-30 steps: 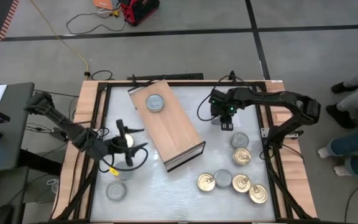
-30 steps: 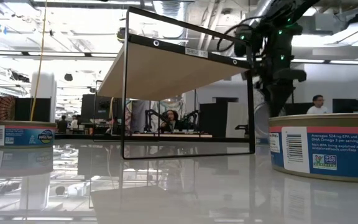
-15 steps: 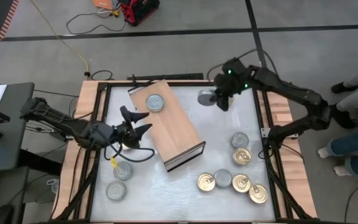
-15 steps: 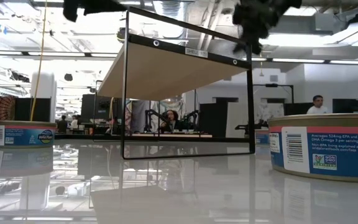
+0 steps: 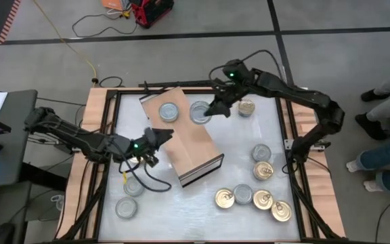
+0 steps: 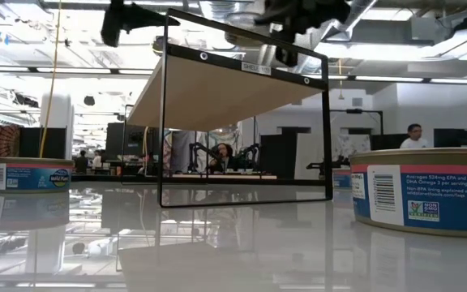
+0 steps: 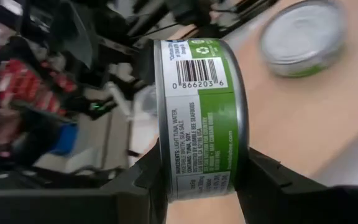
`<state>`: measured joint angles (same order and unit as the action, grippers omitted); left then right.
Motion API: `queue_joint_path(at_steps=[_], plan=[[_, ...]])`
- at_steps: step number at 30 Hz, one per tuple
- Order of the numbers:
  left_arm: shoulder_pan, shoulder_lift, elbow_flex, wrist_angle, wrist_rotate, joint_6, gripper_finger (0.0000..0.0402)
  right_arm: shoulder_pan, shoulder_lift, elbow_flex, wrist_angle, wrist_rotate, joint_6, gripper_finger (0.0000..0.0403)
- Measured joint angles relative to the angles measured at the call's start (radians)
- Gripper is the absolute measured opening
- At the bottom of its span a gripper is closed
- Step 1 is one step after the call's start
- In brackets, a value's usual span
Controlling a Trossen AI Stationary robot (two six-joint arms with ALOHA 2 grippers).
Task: Stack canned seafood by type on shelf
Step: Stack the green tuna can on top of the other green tuna can on the shelf
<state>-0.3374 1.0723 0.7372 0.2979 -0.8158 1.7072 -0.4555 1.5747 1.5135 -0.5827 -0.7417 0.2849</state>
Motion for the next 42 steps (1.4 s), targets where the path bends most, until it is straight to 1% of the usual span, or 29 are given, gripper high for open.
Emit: queue_joint_path(at_steps=[4,7,12,16,21,24,27,29,33,36,42], plan=[[0.000,0.055,0.000,0.130,0.001,0.156,0.0301,0.035,0.055,0.055,0.003,-0.029,0.041,0.0170],[0.010,0.079,0.000,0.192,0.006,0.185,0.0299,0.060,0.093,0.095,-0.003,-0.043,0.056,0.0170],[0.040,0.101,0.000,0.208,0.007,0.199,0.0297,0.091,0.129,0.146,0.001,-0.052,0.062,0.0170],[0.048,0.123,0.000,0.244,0.012,0.248,0.0297,0.108,0.141,0.156,0.005,-0.069,0.064,0.0171],[0.055,0.126,0.000,0.249,0.038,0.281,0.0296,0.127,0.147,0.159,0.020,-0.081,0.066,0.0171],[0.057,0.126,0.000,0.248,0.085,0.310,0.0290,0.138,0.149,0.159,0.022,-0.087,0.066,0.0171],[0.061,0.126,0.000,0.243,0.108,0.350,0.0272,0.149,0.149,0.158,0.036,-0.088,0.070,0.0171],[0.063,0.126,0.000,0.231,0.128,0.382,0.0249,0.155,0.149,0.158,0.052,-0.089,0.096,0.0171],[0.064,0.126,0.000,0.235,0.141,0.404,0.0183,0.156,0.149,0.158,0.052,-0.088,0.108,0.0172],[0.064,0.127,0.000,0.227,0.116,0.373,0.0131,0.155,0.149,0.157,0.064,-0.082,0.121,0.0185],[0.065,0.125,0.001,0.218,0.103,0.229,0.0129,0.155,0.149,0.157,0.112,-0.061,0.110,0.0245]])
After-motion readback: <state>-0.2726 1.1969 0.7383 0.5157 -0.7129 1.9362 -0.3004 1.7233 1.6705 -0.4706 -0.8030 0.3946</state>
